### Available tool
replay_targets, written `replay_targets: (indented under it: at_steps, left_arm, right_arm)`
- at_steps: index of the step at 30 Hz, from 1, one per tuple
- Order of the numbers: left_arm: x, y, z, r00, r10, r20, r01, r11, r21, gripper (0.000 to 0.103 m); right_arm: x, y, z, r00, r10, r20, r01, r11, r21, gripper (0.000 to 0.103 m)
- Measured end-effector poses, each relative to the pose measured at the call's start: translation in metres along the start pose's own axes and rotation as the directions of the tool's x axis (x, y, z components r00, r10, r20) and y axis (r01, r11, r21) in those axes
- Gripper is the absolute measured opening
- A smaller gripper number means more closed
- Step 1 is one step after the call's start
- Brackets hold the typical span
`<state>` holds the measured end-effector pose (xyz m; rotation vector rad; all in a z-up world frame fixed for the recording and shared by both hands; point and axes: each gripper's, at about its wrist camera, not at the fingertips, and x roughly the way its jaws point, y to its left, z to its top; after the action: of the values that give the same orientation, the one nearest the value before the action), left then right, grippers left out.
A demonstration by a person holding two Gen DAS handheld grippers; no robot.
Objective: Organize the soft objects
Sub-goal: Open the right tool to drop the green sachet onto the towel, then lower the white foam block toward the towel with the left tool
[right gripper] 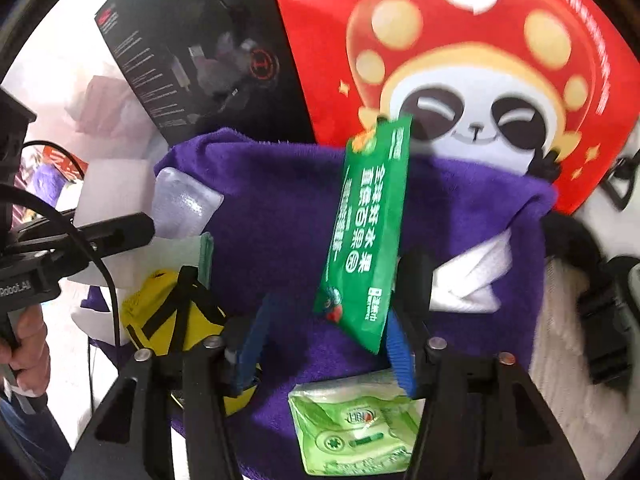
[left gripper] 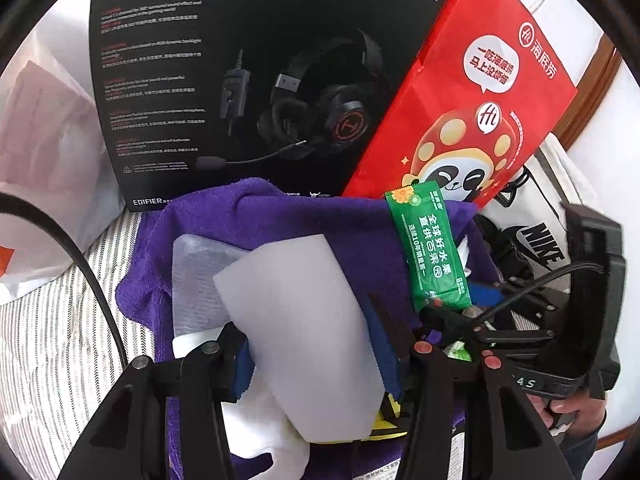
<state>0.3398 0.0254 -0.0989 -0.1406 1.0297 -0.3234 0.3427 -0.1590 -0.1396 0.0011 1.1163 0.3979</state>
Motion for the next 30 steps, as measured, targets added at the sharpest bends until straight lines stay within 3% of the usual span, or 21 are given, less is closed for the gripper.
replay_targets:
  at_steps: [6,11,13,14,15,17,21,24,25,26,27,30]
  left_arm:
    - [0.003,-0.001,0.001,1.000,0.005,-0.001,-0.005,1.000,0.005,0.048]
    - [0.003,-0.004,0.001,1.000,0.003,-0.002,-0.003,1.000,0.011,0.048]
    - [0.001,-0.003,0.001,1.000,0.003,0.000,-0.003,1.000,0.010,0.048]
    - [0.001,-0.002,0.001,1.000,0.002,0.001,-0.002,1.000,0.008,0.048]
    - [0.000,-0.001,0.001,1.000,0.000,0.001,0.000,1.000,0.007,0.048]
    - [0.000,0.002,0.001,1.000,0.002,0.001,-0.002,1.000,0.003,0.048]
    - [-0.001,0.005,0.001,1.000,0.002,-0.001,-0.002,1.000,0.000,0.048]
    - [-0.003,0.007,0.000,1.000,-0.006,0.000,0.006,1.000,-0.004,0.048]
    - [-0.004,0.007,0.000,1.000,-0.005,0.001,0.005,1.000,-0.005,0.048]
    - [-0.004,0.008,0.000,1.000,-0.006,0.001,0.006,1.000,-0.007,0.048]
    - [-0.004,0.008,0.000,1.000,-0.008,0.000,0.008,1.000,-0.009,0.048]
    - [-0.006,0.007,0.000,1.000,-0.015,-0.002,0.015,1.000,-0.007,0.048]
  right_arm:
    - [-0.018,-0.012,0.000,0.998,-0.047,0.029,0.047,0.999,0.010,0.055]
    - [-0.007,-0.025,0.005,0.995,0.030,0.096,-0.040,0.993,0.109,0.055]
    - [0.001,-0.024,0.005,0.994,0.016,0.109,-0.030,0.992,0.124,0.055]
    - [0.000,-0.021,0.004,0.991,0.001,0.135,-0.017,0.993,0.115,0.048]
    - [-0.002,-0.019,0.004,0.989,0.002,0.149,-0.017,0.995,0.100,0.031]
    - [0.000,-0.015,0.004,0.992,0.057,0.115,-0.066,0.995,0.071,0.009]
    - [0.014,-0.001,0.004,0.994,0.086,0.066,-0.087,0.996,0.017,0.009]
    - [0.007,-0.002,0.005,0.992,0.077,0.098,-0.080,0.996,0.027,0.010]
    - [0.005,-0.003,0.006,0.991,0.061,0.115,-0.065,0.997,0.032,0.010]
    - [0.002,-0.006,0.005,0.991,0.048,0.126,-0.053,0.998,0.036,0.019]
    - [0.000,-0.008,0.006,0.990,0.026,0.140,-0.033,0.998,0.045,0.034]
    - [-0.003,-0.013,0.007,0.985,-0.019,0.170,0.007,0.998,0.067,0.062]
